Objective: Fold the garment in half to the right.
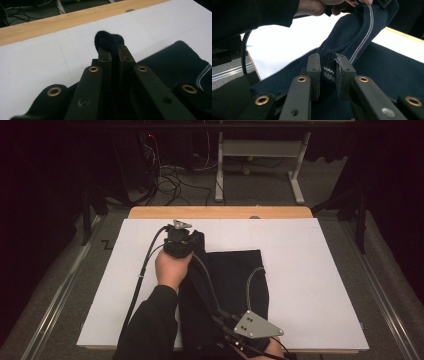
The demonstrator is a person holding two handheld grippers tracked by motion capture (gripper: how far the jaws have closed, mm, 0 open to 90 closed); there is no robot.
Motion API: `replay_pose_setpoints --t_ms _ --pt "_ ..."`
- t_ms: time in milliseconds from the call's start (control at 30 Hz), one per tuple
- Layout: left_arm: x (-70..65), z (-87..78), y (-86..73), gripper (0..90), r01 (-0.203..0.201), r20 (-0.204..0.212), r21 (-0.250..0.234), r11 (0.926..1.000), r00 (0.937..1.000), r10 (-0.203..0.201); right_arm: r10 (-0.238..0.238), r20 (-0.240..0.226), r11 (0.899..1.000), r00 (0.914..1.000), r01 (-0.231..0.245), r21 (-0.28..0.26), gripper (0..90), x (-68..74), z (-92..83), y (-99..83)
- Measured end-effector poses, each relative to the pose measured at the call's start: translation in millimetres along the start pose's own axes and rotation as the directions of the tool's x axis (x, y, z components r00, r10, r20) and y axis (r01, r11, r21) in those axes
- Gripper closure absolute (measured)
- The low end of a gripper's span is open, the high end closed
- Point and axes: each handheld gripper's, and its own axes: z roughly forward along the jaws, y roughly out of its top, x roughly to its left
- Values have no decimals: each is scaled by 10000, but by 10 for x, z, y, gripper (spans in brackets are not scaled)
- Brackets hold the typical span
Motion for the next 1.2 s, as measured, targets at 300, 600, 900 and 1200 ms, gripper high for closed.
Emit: replay_pose_setpoints --t_ms 300,600,900,1200 --pt "-314 230 88 794 -340 415 254 9991 9986 330 190 380 9997 9991 -196 142 763 -133 -216 -196" --pt "-522 413 90 793 -590 506 689 9959 9972 556 457 635 9982 9969 -480 357 761 -238 -368 -338" --pt "-656 526 90 788 -553 629 807 9952 9968 502 434 831 9953 9956 -503 826 759 -283 -424 -456" --pt "-790 607 107 767 -509 771 840 9952 9960 445 666 1128 9912 9914 -787 1067 855 -329 -577 -559"
